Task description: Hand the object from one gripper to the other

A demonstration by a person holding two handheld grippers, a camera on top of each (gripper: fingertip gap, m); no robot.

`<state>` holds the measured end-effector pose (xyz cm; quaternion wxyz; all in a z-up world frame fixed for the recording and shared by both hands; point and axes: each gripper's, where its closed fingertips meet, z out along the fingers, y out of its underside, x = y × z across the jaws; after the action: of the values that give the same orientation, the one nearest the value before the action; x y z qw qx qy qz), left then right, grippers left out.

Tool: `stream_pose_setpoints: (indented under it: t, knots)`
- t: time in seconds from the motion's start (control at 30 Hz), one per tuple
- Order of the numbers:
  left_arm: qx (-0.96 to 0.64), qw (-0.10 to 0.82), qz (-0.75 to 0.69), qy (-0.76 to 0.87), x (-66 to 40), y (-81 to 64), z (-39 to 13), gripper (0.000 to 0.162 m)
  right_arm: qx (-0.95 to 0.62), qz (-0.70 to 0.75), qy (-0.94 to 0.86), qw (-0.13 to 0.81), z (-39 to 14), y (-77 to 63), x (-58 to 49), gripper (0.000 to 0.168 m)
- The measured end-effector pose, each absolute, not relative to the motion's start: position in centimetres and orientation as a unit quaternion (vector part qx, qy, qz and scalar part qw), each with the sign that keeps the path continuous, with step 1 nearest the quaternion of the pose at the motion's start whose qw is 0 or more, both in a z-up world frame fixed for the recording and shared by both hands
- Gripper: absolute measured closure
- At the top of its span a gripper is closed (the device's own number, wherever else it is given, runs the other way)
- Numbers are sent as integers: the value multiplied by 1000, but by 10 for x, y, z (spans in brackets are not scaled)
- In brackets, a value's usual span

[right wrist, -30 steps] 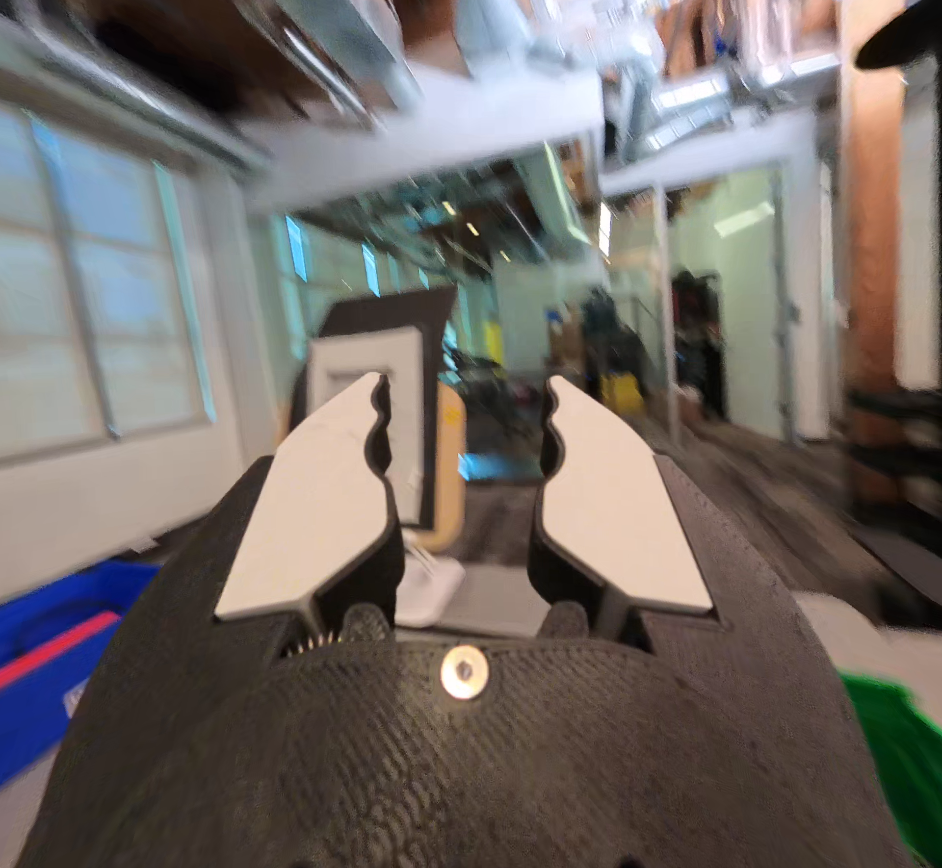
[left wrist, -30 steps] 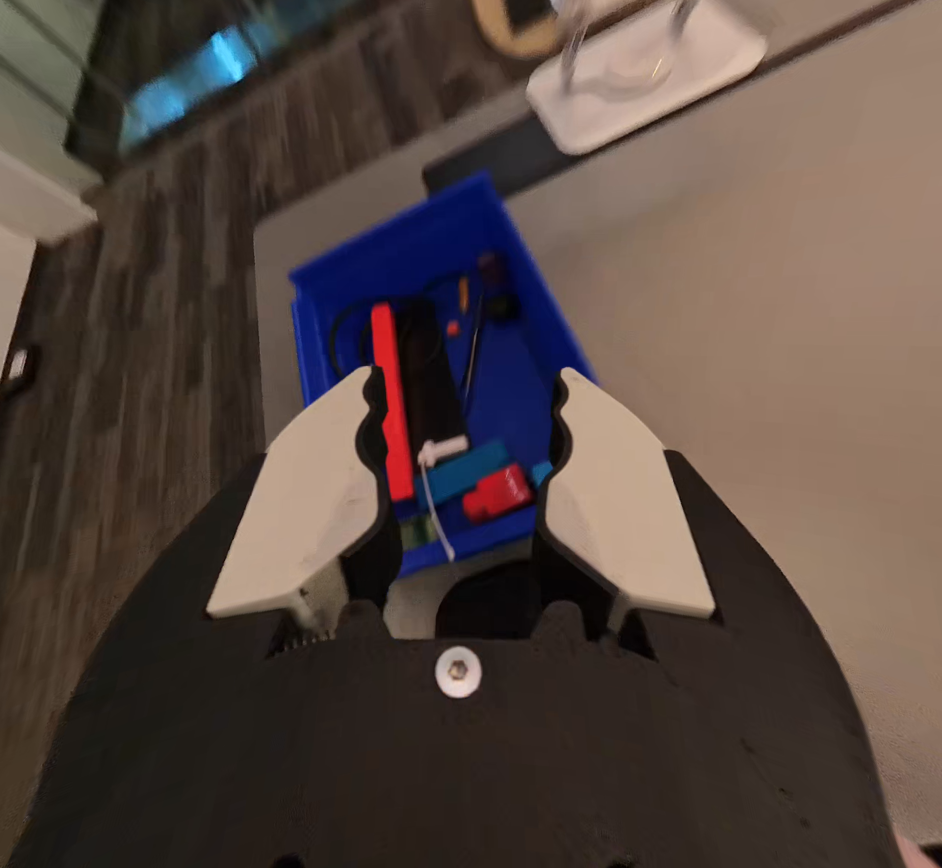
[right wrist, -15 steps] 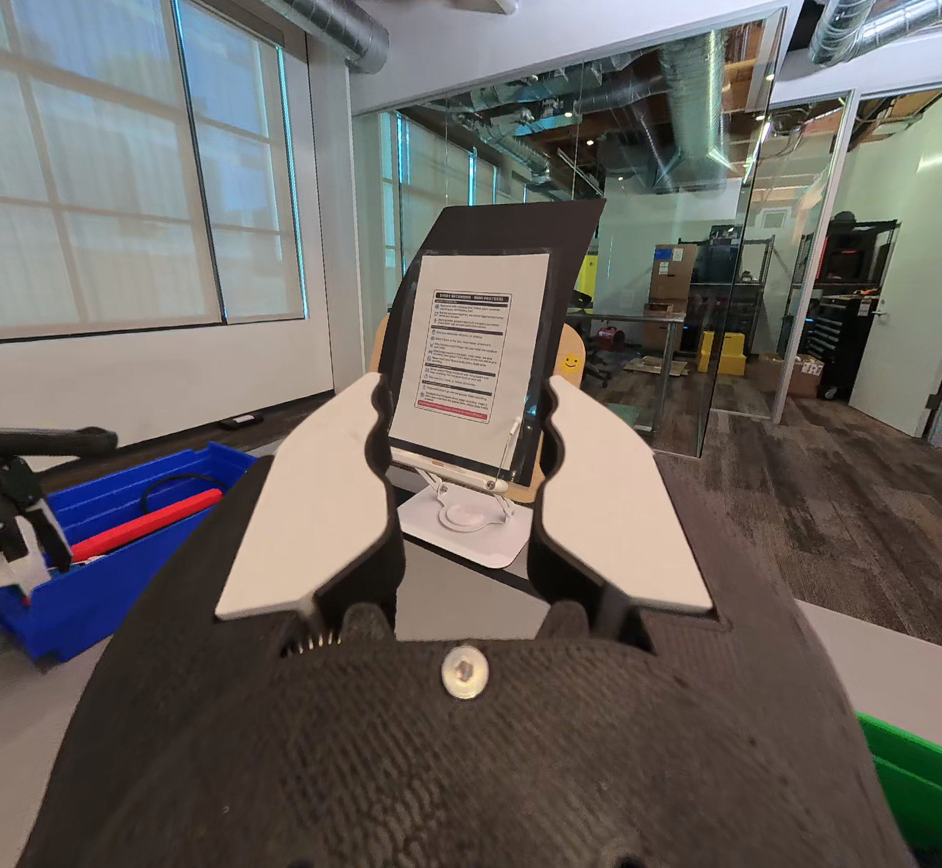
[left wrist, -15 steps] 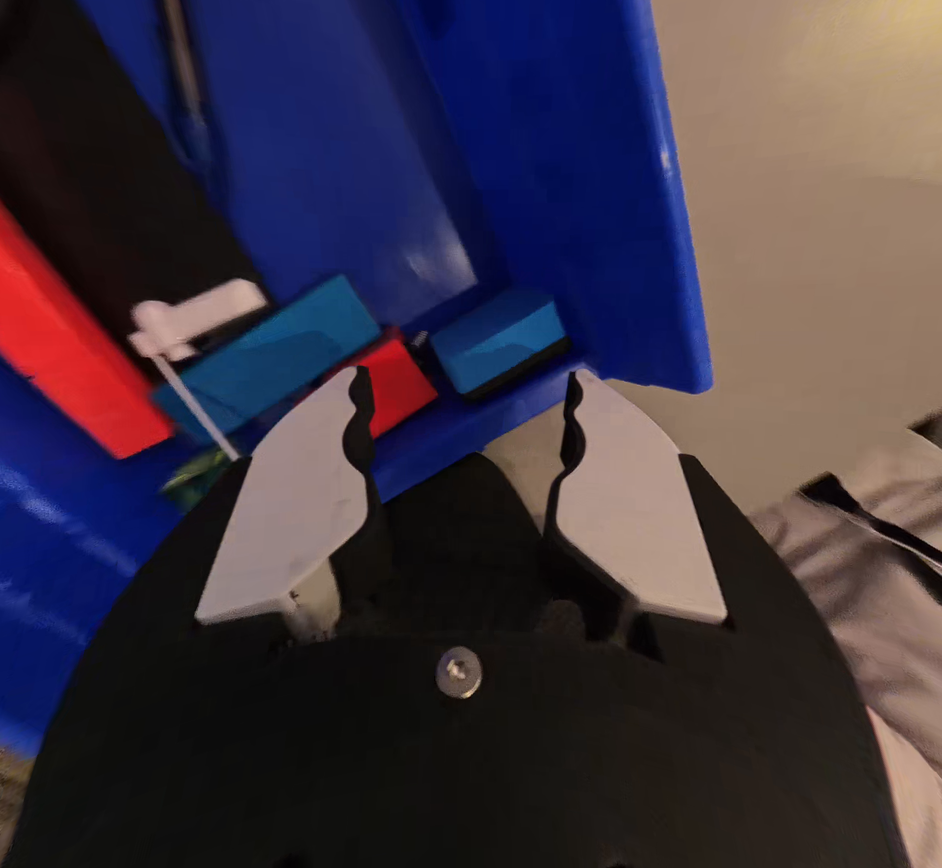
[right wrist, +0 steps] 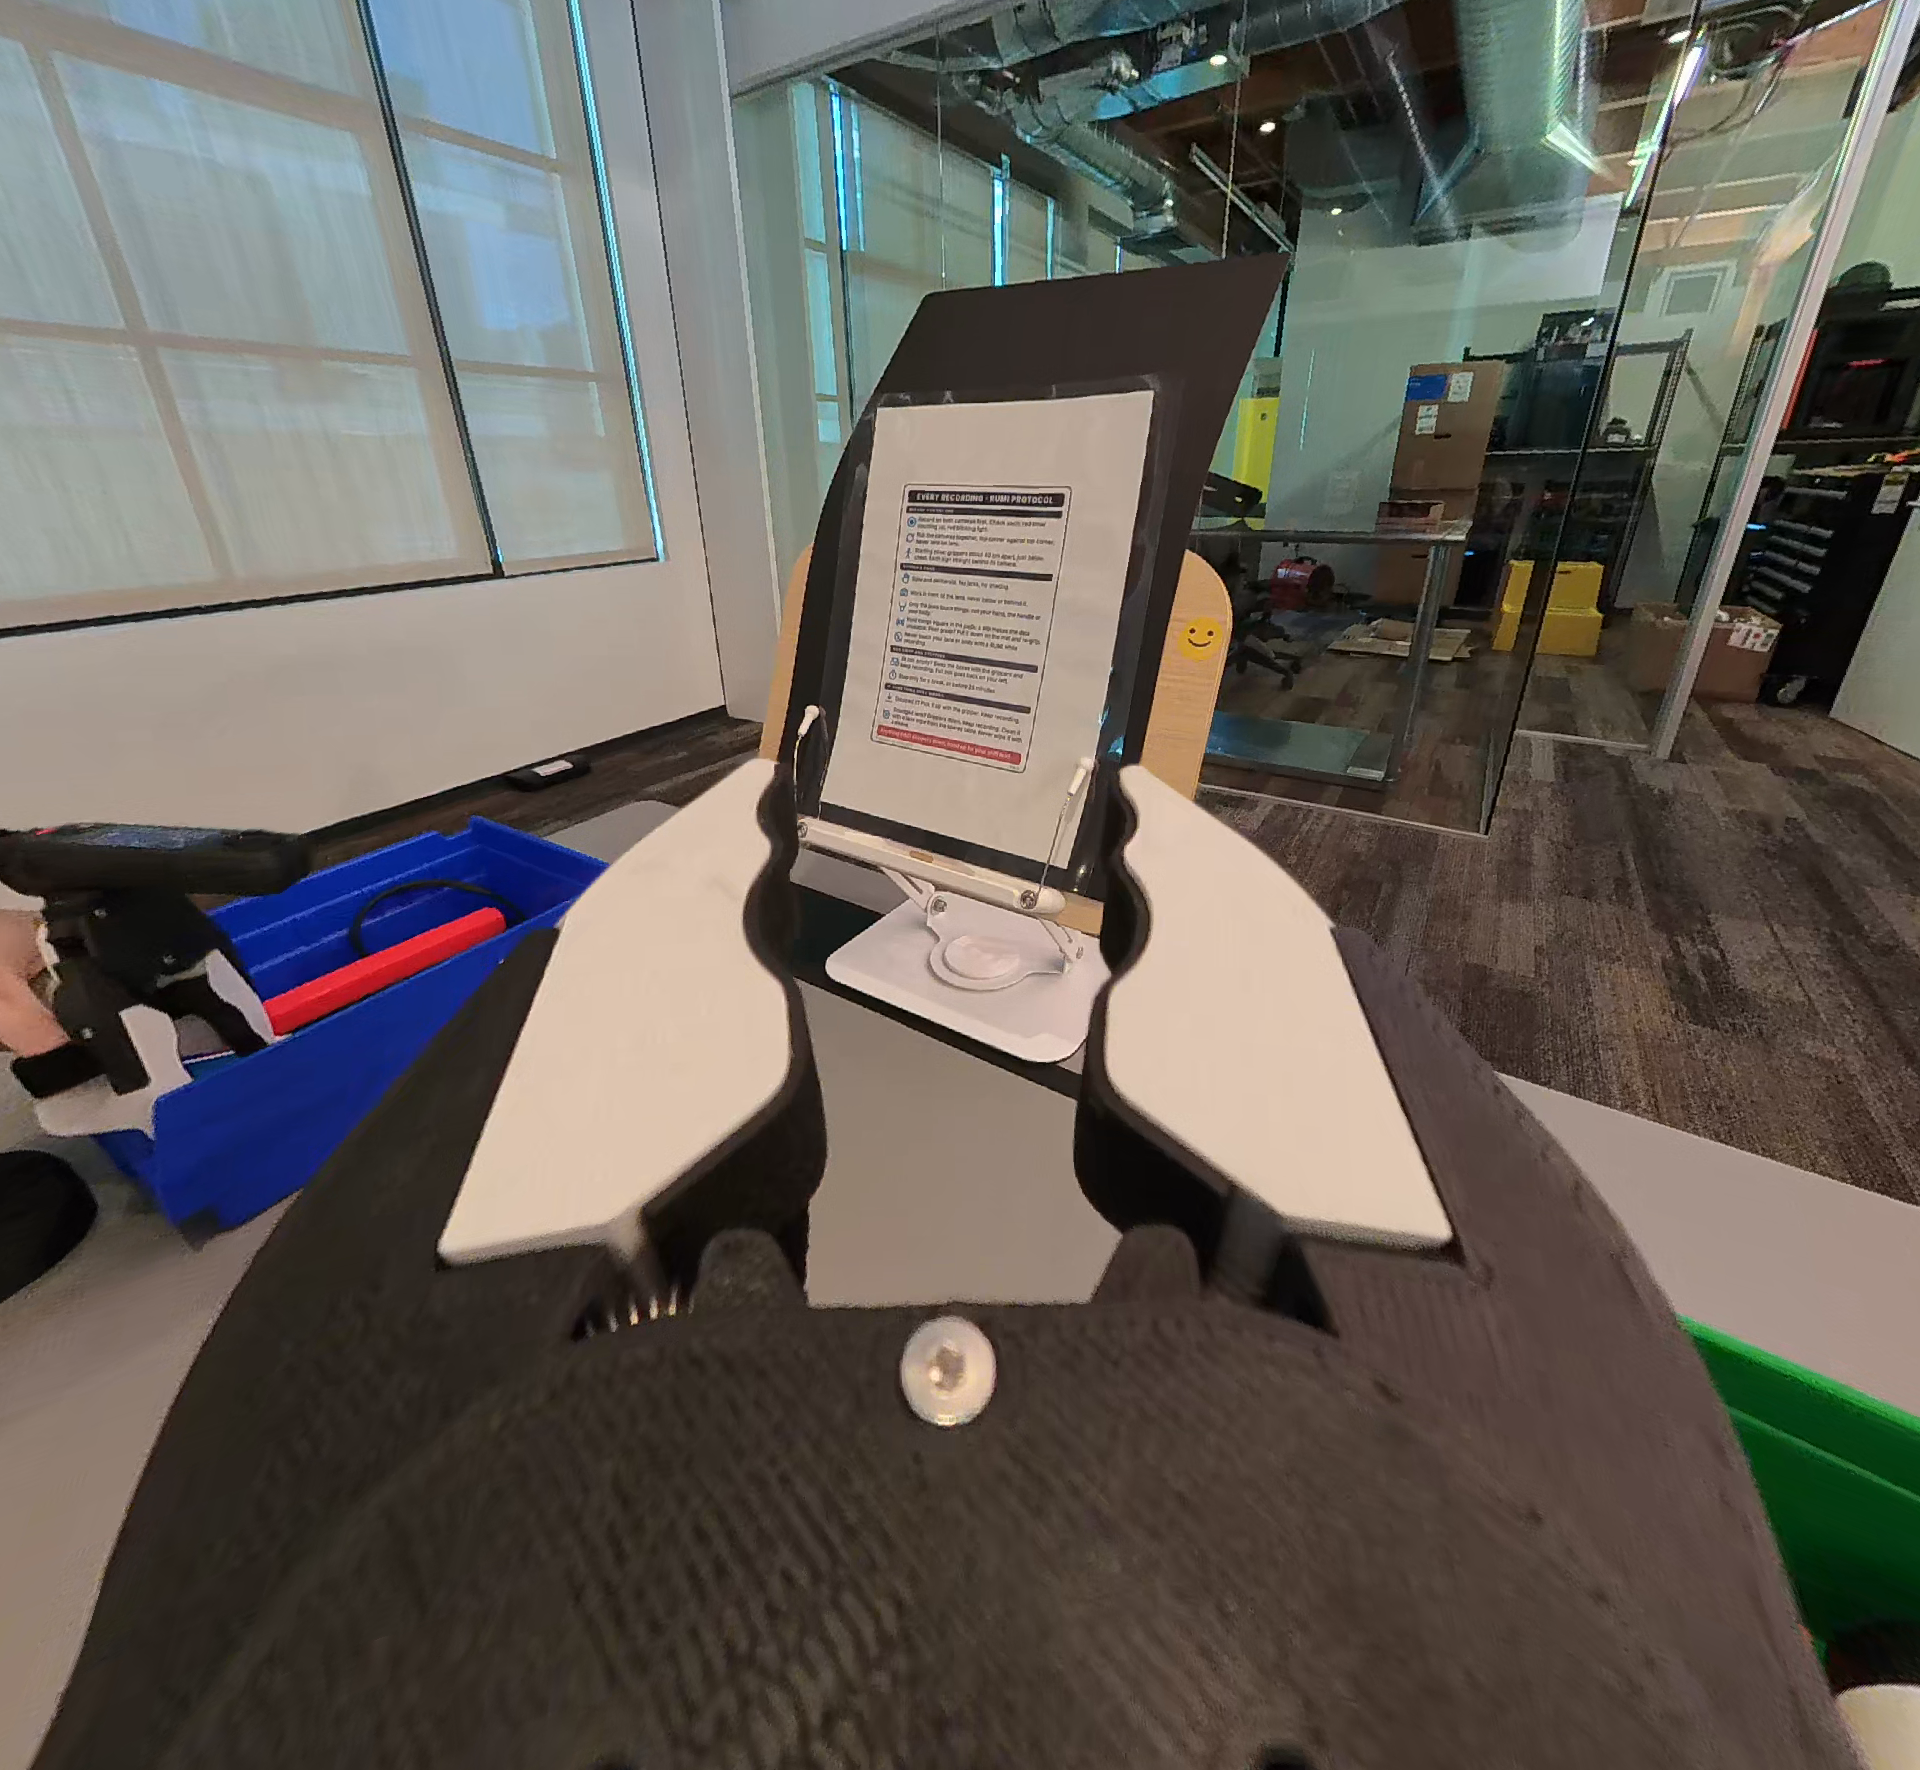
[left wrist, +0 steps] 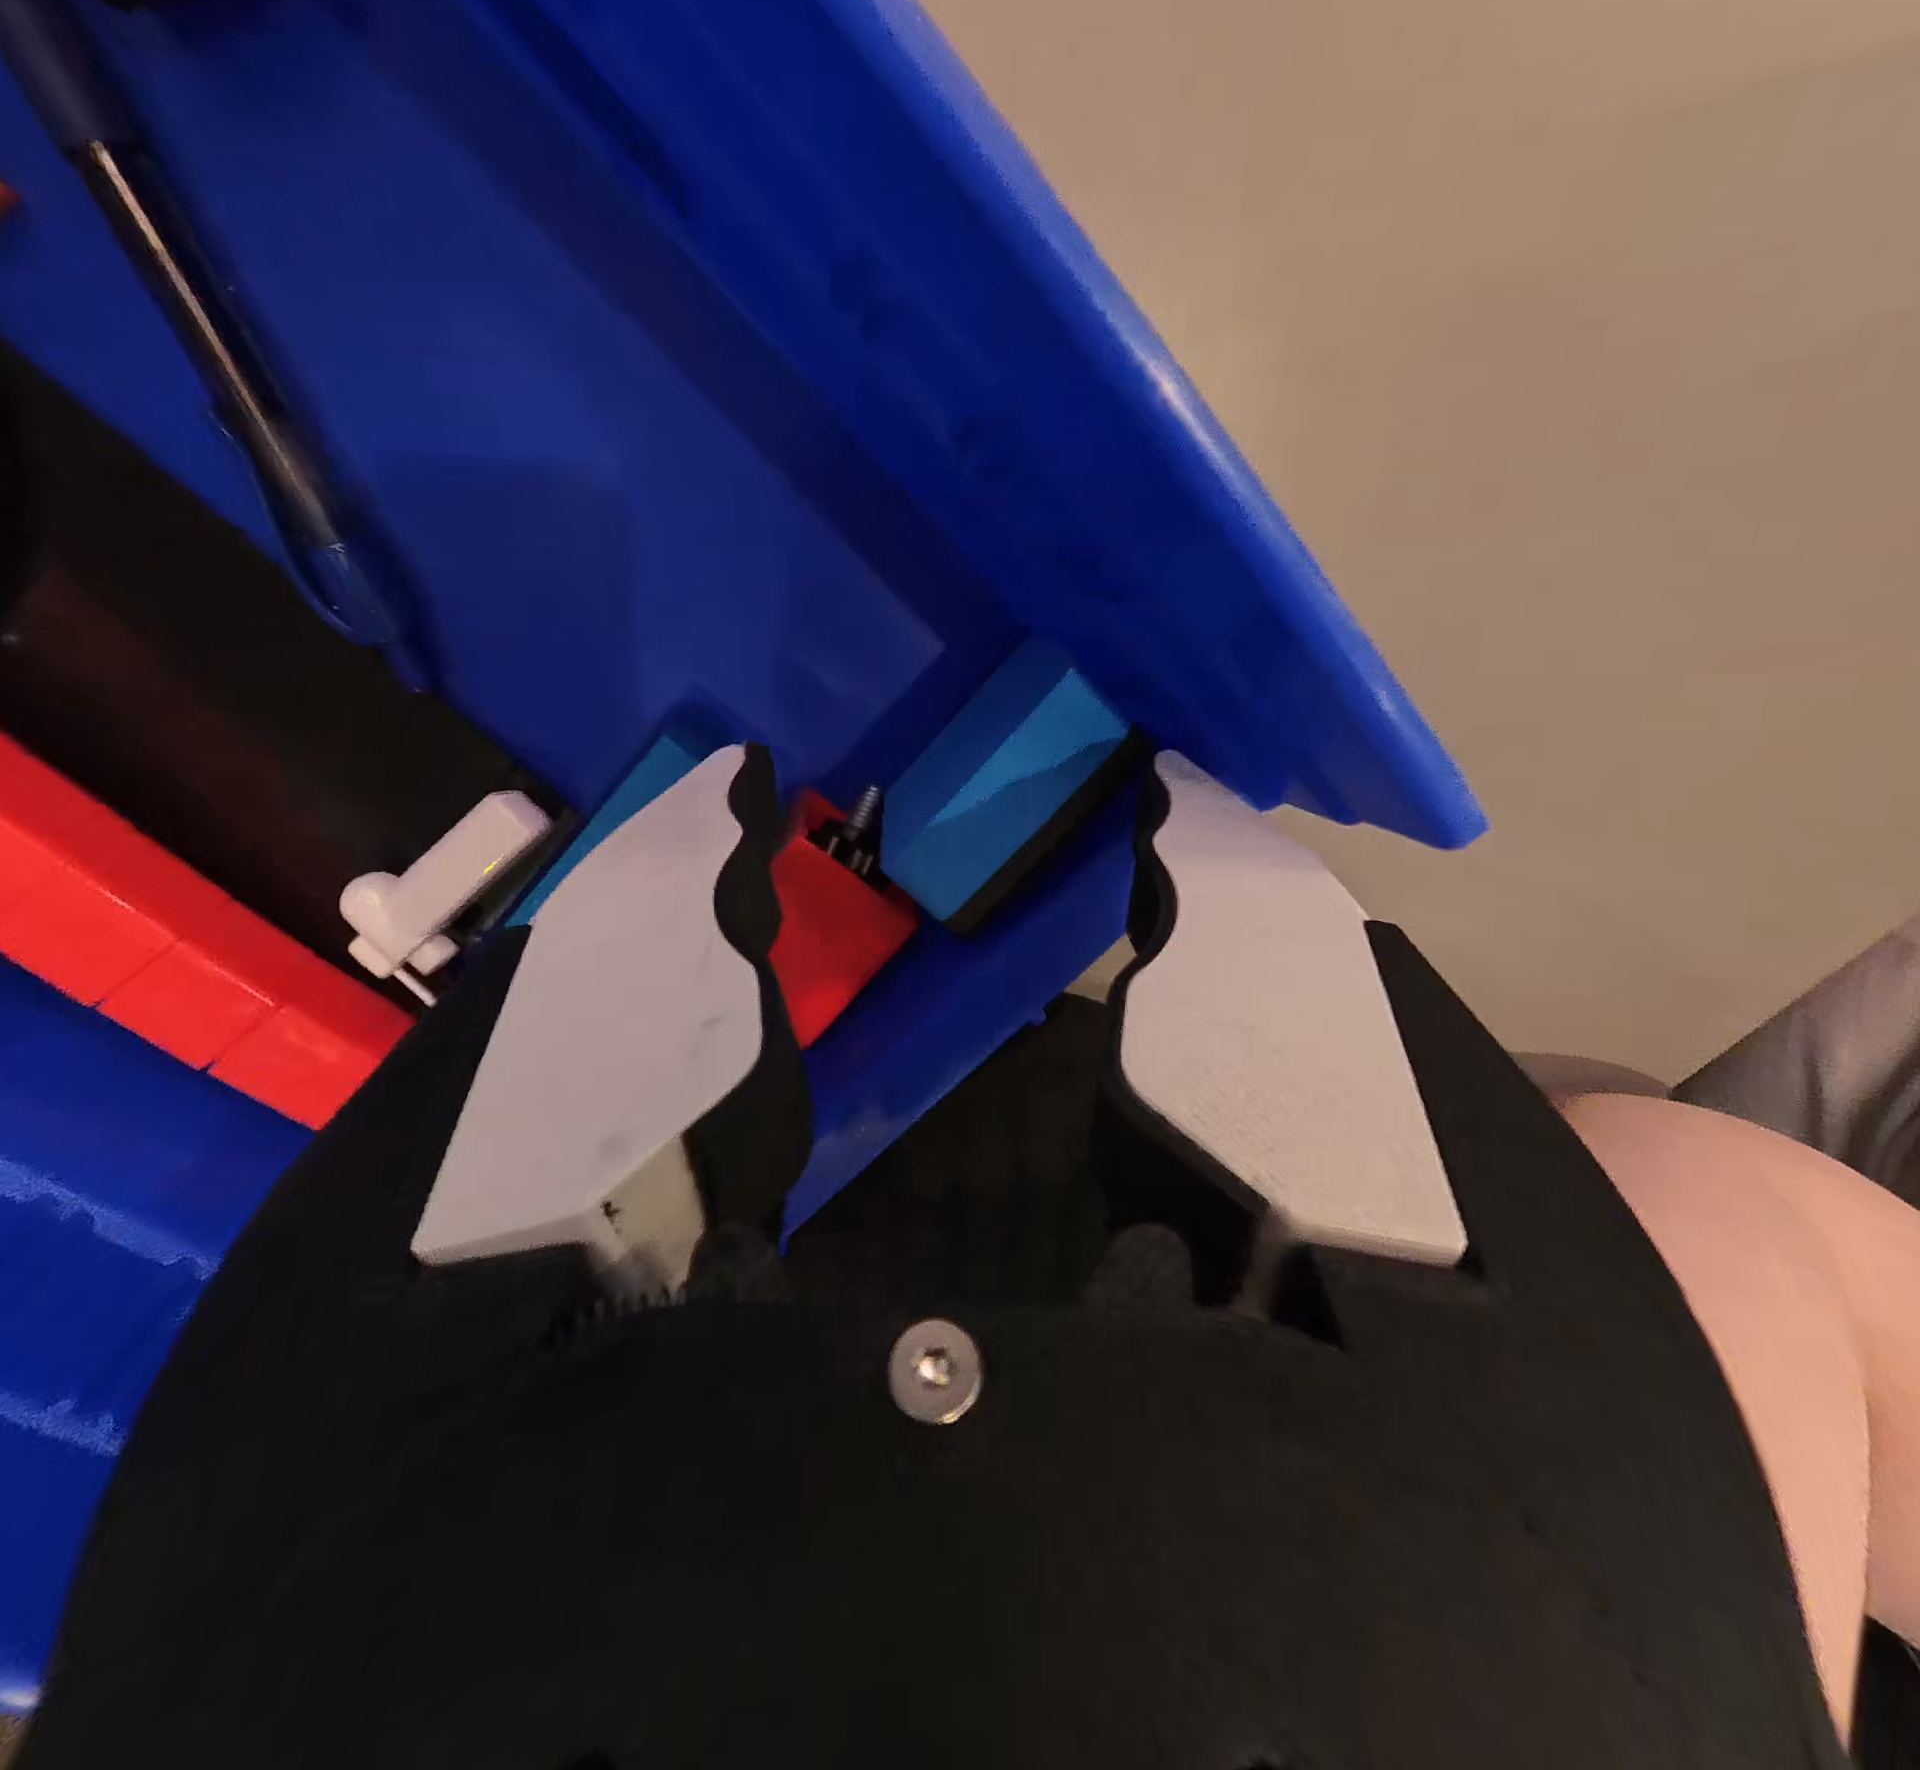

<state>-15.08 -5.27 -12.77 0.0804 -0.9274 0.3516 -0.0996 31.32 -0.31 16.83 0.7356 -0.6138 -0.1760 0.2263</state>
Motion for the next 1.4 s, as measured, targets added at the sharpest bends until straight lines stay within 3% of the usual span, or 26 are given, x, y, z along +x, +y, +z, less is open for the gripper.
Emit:
stream_pose_setpoints:
  t: [0.13,0.3,0.47,0.6,0.7,0.8,0.87,1.03,1.13,1.4]
  knots:
    - [-927,76,-127,345,-150,-53,-131,97,-615,227,-180,733,167,-4,312,111]
    - [-910,74,-175,368,-138,-58,-128,129,-615,227,-182,733,167,-4,311,112]
    - [-923,81,-148,347,-146,-51,-116,134,-613,227,-184,734,167,-4,310,112]
    - [-904,215,-143,340,-138,-35,-60,135,-610,230,-188,734,168,-5,306,112]
    - [-857,366,-133,337,-129,-25,4,135,-597,228,-203,742,172,-8,297,112]
    - [-757,519,-213,335,-97,-32,85,134,-543,224,-250,769,184,-22,269,111]
    - [-683,572,-317,326,-69,-50,132,135,-483,208,-307,793,192,-41,238,110]
    - [-621,523,-510,284,-9,-68,166,135,-370,51,-443,815,176,-83,150,106]
    - [-633,487,-539,267,23,-57,154,135,-358,-98,-483,793,153,-77,113,95]
    - [-669,465,-522,251,73,-35,124,135,-427,-197,-479,742,109,-37,77,92]
